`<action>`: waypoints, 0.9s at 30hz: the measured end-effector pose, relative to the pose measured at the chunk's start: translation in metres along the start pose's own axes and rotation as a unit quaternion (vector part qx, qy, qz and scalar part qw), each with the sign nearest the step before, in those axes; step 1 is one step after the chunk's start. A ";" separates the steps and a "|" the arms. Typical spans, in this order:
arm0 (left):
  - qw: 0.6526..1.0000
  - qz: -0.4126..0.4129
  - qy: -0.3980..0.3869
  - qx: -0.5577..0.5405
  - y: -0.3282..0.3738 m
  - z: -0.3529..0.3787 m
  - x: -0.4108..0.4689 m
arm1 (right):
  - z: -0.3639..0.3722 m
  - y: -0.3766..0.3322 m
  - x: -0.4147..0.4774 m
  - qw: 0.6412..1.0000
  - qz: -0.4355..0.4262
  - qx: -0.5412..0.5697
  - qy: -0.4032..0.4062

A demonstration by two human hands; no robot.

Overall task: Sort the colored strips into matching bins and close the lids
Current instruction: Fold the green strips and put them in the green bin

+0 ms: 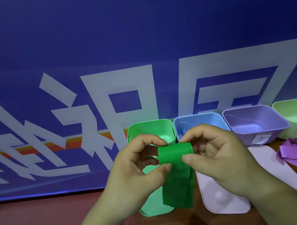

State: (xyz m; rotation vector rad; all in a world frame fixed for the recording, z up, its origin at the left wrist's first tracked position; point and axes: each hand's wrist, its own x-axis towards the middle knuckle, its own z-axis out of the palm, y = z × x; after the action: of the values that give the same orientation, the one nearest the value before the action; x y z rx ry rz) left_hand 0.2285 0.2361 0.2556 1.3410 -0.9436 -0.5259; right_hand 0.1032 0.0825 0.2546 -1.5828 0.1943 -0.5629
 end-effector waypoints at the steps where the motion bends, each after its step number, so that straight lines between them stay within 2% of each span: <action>1: 1.000 0.008 0.004 0.011 0.000 0.000 0.000 | 0.000 0.000 0.001 1.000 0.008 0.006 0.000; 8: 1.000 0.003 0.021 -0.013 -0.002 0.000 -0.001 | 0.001 -0.004 0.001 1.000 0.021 0.014 0.000; 16: 0.998 -0.020 0.026 -0.059 0.000 0.002 0.002 | 0.001 -0.004 -0.002 1.000 -0.010 -0.018 0.005; 22: 0.996 -0.045 0.035 -0.066 0.000 0.003 0.003 | 0.002 -0.003 -0.003 0.998 -0.040 -0.049 0.015; 27: 0.998 -0.034 0.029 -0.035 -0.003 0.001 0.003 | 0.002 -0.001 -0.003 0.999 -0.025 -0.039 0.020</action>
State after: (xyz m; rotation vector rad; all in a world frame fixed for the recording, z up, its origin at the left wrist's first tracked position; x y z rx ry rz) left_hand 0.2294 0.2326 0.2535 1.3209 -0.8269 -0.5636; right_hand 0.1014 0.0853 0.2552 -1.6567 0.2103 -0.6327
